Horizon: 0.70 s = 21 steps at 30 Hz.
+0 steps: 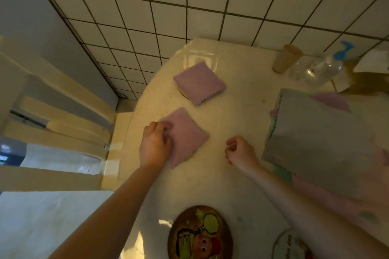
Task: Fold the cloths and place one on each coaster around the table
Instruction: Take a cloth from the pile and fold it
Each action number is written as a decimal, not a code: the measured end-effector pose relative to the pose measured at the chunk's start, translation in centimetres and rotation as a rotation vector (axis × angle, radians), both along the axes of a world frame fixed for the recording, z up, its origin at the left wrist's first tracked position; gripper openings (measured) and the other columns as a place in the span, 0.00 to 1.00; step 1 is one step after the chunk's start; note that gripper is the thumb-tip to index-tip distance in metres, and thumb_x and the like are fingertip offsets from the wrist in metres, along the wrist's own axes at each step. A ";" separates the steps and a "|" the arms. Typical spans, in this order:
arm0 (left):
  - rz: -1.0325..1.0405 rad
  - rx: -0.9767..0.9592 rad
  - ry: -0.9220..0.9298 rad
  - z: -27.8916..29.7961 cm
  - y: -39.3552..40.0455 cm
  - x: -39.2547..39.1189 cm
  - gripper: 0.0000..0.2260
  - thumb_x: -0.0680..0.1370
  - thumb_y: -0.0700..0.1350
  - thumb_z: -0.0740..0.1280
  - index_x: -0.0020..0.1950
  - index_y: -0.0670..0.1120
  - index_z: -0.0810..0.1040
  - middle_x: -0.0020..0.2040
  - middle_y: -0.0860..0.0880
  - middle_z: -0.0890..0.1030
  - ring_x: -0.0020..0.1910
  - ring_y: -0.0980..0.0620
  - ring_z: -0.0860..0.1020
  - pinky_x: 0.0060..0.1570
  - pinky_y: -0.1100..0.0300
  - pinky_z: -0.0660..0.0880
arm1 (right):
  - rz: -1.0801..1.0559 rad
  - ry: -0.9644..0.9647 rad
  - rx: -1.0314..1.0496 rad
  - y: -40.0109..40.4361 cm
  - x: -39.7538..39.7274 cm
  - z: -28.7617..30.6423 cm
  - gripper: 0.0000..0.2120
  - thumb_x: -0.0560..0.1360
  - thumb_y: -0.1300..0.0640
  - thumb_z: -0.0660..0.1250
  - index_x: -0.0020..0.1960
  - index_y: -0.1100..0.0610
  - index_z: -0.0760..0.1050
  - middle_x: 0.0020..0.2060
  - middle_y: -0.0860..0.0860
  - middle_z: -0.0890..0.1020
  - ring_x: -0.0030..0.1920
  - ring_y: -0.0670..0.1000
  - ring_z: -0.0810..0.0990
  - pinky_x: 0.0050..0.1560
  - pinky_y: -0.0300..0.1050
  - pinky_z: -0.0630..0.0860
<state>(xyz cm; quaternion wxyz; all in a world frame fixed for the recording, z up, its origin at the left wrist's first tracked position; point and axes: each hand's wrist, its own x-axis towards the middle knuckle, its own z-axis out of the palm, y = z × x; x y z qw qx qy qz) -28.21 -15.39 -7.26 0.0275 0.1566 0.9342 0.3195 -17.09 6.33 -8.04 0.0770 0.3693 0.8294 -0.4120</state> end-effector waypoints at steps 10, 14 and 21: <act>-0.455 -0.063 0.065 -1.7 13.2 14.1 0.14 0.69 0.33 0.66 0.52 0.45 0.79 0.50 0.48 0.78 0.49 0.46 0.75 0.44 0.53 0.77 | 0.360 -0.016 0.412 13.0 14.7 1.1 0.06 0.73 0.61 0.65 0.50 0.54 0.74 0.46 0.53 0.79 0.47 0.55 0.77 0.46 0.48 0.73; -0.594 -0.145 0.117 -2.0 20.4 19.2 0.15 0.69 0.37 0.63 0.55 0.44 0.79 0.49 0.46 0.78 0.47 0.43 0.75 0.42 0.53 0.77 | 0.505 -0.023 0.681 19.4 20.5 2.0 0.16 0.58 0.62 0.75 0.43 0.55 0.75 0.40 0.52 0.78 0.41 0.56 0.78 0.36 0.49 0.75; -0.748 -0.373 0.142 -1.4 30.0 24.2 0.21 0.71 0.49 0.60 0.62 0.48 0.77 0.61 0.48 0.77 0.59 0.45 0.77 0.54 0.56 0.75 | 0.638 -0.151 0.725 27.4 26.2 -0.7 0.16 0.62 0.55 0.72 0.48 0.55 0.73 0.47 0.51 0.74 0.46 0.55 0.76 0.34 0.52 0.78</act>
